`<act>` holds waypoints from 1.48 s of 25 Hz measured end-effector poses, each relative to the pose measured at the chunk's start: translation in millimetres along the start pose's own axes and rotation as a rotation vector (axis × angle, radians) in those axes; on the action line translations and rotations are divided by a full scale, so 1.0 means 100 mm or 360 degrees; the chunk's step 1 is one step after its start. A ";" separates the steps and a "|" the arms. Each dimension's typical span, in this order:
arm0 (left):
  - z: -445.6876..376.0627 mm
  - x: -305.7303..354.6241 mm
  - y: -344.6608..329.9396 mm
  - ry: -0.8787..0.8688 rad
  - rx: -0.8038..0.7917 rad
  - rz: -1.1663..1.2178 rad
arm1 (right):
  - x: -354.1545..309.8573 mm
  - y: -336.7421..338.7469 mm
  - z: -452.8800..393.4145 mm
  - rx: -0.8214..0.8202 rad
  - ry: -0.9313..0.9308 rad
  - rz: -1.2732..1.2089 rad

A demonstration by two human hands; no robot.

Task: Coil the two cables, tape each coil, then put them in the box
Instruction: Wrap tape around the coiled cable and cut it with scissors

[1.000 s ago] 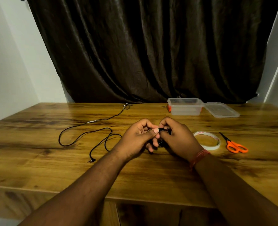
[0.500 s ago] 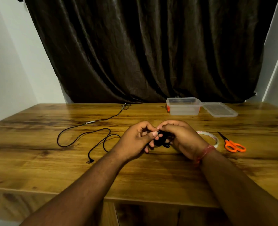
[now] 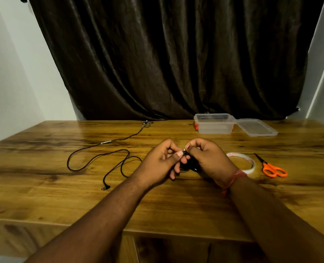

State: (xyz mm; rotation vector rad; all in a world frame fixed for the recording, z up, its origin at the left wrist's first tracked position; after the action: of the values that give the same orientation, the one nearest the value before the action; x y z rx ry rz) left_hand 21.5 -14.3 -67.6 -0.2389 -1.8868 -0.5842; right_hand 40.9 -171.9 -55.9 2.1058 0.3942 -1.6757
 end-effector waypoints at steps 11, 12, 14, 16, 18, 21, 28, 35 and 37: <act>-0.02 0.00 0.01 0.0112 0.0111 0.0150 | -0.01 0.01 0.01 0.0055 0.0374 0.1305; -0.02 -0.01 0.02 0.0106 0.0119 0.0192 | -0.02 0.01 0.00 0.0044 0.0431 0.1377; -0.03 -0.02 0.03 0.0099 0.0145 0.0277 | -0.02 0.02 -0.01 0.0032 0.0524 0.1475; -0.03 -0.02 0.04 0.0097 0.0184 0.0367 | -0.02 0.02 -0.01 0.0033 0.0540 0.1502; -0.03 -0.01 0.06 0.0091 0.0242 0.0453 | -0.03 0.02 -0.01 0.0017 0.0525 0.1455; -0.03 -0.01 0.09 0.0100 0.0279 0.0537 | -0.04 0.02 0.01 -0.0020 0.0523 0.1317; -0.01 0.04 0.04 0.0145 0.0179 0.0565 | -0.03 0.03 0.02 -0.0050 0.0186 0.0624; -0.02 0.05 0.01 0.0181 0.0111 0.0495 | -0.06 -0.04 0.03 -0.0153 0.0184 0.0174; -0.02 0.04 0.01 0.0185 0.0109 0.0486 | -0.07 -0.04 0.03 -0.0167 0.0187 0.0176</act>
State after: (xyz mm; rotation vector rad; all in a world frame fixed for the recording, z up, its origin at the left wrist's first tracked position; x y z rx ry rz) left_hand 21.7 -15.1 -62.9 -0.4302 -1.7123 -0.3183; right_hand 34.4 -169.4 -50.5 2.1145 0.3849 -1.4429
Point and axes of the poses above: each hand's wrist, its own z-axis away from the middle knuckle, its own y-axis out of the back of the hand, x = y × z, the point moved 1 cm from there along -z, towards the middle knuckle, and after that the axes turned 15 degrees about -x, right-handed, at the moved point
